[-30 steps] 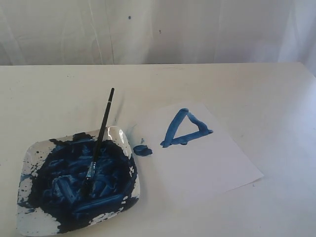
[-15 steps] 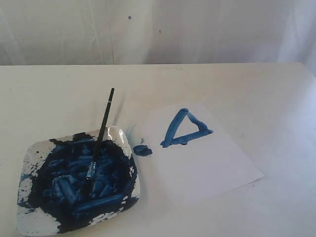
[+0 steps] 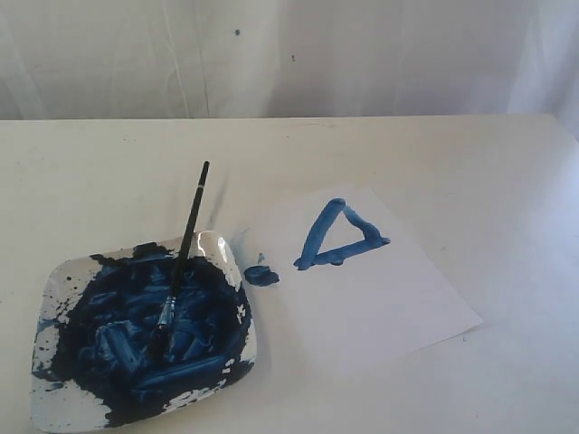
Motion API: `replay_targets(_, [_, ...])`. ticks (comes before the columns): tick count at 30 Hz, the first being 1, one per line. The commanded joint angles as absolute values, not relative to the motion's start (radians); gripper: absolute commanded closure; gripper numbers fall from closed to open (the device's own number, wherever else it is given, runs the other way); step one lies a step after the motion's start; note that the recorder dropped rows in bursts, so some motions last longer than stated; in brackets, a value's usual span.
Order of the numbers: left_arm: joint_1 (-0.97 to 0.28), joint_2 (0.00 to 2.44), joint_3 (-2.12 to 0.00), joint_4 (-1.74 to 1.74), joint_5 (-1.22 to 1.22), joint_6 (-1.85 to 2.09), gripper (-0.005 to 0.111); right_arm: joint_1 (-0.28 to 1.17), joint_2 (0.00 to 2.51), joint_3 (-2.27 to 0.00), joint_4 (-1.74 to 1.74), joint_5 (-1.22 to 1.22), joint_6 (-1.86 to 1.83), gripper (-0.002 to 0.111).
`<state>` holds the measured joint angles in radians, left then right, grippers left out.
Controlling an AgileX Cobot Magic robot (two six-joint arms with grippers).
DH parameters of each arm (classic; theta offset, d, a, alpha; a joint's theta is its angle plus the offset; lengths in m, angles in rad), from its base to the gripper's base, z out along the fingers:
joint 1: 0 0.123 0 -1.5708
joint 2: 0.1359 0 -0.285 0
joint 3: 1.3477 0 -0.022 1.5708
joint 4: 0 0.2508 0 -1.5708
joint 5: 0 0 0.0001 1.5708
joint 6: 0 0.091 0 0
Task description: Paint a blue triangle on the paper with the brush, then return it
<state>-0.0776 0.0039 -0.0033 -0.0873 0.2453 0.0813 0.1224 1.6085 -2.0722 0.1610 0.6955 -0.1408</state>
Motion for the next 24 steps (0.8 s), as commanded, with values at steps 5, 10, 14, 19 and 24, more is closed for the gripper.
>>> replay_targets(5, [-0.084, 0.000, 0.000, -0.092, 0.247, 0.082, 0.107, 0.095, 1.473, -2.045, -0.228, 0.902, -0.143, 0.108])
replay_targets(10, [-0.084, 0.000, 0.000, -0.092, 0.247, 0.082, 0.107, 0.058, 1.327, -1.913, -0.249, 0.873, -0.124, 0.108])
replay_targets(14, [-0.084, 0.000, 0.000, -0.092, 0.247, 0.082, 0.107, 0.058, 1.226, -1.808, -0.251, 0.823, -0.126, 0.108])
replay_targets(19, [-0.084, 0.000, 0.000, -0.092, 0.247, 0.082, 0.107, 0.058, 1.089, -1.619, -0.210, 0.684, -0.122, 0.108])
replay_targets(24, [-0.084, 0.000, 0.000, -0.092, 0.247, 0.082, 0.107, 0.058, 0.949, -1.424, -0.197, 0.532, -0.045, 0.108])
